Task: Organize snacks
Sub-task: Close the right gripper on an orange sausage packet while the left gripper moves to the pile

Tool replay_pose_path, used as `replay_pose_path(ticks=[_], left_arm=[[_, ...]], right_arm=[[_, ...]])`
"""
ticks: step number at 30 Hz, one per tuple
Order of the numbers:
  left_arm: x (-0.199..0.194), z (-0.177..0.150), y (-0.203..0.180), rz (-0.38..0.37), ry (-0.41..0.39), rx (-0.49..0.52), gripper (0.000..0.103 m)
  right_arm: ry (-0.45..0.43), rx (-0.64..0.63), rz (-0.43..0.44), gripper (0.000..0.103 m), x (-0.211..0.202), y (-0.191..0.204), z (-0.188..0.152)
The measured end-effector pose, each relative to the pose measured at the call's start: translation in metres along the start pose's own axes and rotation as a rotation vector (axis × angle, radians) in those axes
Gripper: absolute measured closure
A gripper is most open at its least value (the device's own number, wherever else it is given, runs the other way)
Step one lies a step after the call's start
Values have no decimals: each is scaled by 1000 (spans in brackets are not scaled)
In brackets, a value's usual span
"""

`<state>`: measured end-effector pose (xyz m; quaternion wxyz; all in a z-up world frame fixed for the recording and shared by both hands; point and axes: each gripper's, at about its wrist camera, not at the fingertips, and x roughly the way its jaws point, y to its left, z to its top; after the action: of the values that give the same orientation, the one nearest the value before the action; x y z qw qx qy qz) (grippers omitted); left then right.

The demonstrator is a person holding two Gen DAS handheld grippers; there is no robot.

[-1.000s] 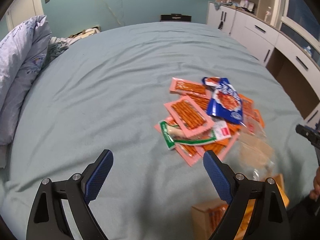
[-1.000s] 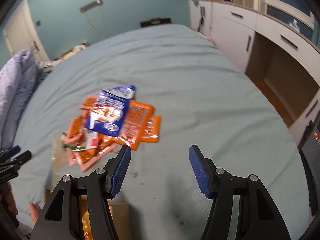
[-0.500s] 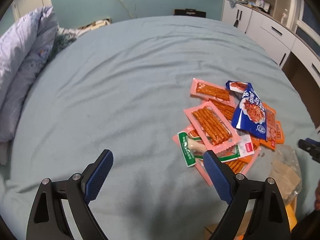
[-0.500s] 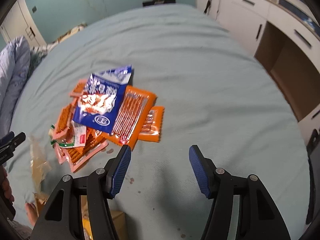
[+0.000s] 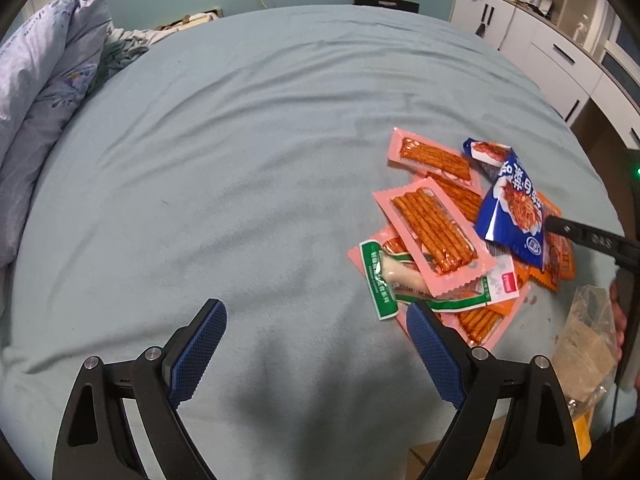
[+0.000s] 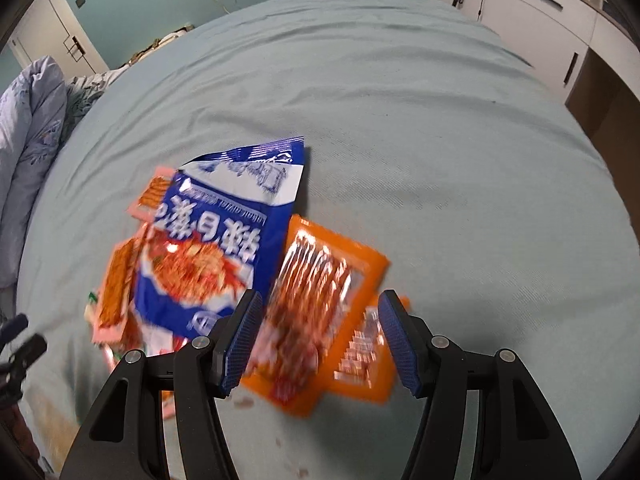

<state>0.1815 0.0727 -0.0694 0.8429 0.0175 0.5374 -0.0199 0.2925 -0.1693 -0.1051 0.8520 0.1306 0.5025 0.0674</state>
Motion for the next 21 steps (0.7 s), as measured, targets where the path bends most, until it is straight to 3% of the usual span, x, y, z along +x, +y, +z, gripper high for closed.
replay_pose_path(ticks=[6, 14, 21], left_arm=[[7, 1, -11, -3, 11, 38, 10], [10, 13, -19, 5, -21, 67, 10], [23, 36, -37, -144, -32, 59, 10]], right_arm=[[20, 27, 11, 44, 29, -9, 12], [26, -72, -36, 43, 40, 6, 17], [82, -96, -57, 14, 43, 17, 2]])
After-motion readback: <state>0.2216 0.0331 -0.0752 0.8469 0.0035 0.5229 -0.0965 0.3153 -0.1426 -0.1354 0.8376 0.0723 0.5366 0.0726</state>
